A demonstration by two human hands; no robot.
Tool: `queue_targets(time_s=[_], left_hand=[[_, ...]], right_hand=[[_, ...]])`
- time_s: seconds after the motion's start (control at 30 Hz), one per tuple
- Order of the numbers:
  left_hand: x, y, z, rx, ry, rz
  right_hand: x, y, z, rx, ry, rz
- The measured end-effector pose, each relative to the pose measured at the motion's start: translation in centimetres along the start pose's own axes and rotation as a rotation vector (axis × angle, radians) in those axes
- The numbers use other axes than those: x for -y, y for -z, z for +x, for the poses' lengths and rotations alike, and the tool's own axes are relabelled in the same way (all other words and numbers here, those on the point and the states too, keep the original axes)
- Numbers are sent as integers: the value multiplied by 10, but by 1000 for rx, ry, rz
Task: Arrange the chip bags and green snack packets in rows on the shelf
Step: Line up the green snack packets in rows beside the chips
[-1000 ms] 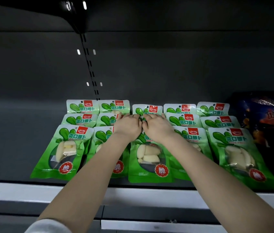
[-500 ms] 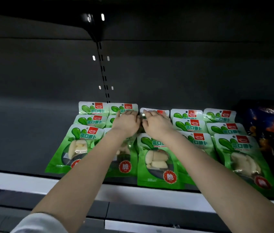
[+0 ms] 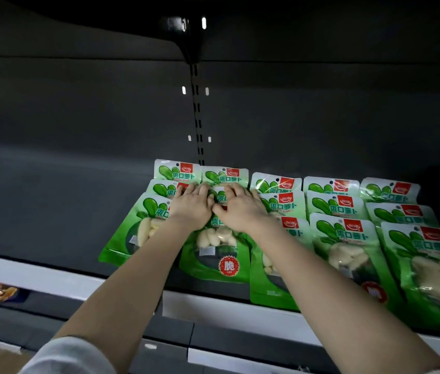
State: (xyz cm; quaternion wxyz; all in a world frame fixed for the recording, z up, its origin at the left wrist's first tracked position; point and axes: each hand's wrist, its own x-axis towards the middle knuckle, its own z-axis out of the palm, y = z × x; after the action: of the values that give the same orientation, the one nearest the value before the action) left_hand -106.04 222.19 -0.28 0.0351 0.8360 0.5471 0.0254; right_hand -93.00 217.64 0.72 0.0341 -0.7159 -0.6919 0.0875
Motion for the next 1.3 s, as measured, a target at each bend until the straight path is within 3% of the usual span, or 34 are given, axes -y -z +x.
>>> queue_targets(time_s=[0.47, 0.8, 1.03, 1.17, 1.3], left_hand=[[-6, 17, -8, 52, -59, 132], [-3, 17, -28, 44, -79, 103], [-1, 16, -26, 64, -80, 39], [8, 17, -24, 48, -97, -119], [28, 22, -30, -54, 12, -300]], right_hand=[[9, 2, -11, 16, -14, -119], [16, 2, -25, -20, -6, -118], [13, 2, -21, 40, -21, -106], [17, 5, -18, 40, -53, -156], [27, 7, -16, -107, 12, -196]])
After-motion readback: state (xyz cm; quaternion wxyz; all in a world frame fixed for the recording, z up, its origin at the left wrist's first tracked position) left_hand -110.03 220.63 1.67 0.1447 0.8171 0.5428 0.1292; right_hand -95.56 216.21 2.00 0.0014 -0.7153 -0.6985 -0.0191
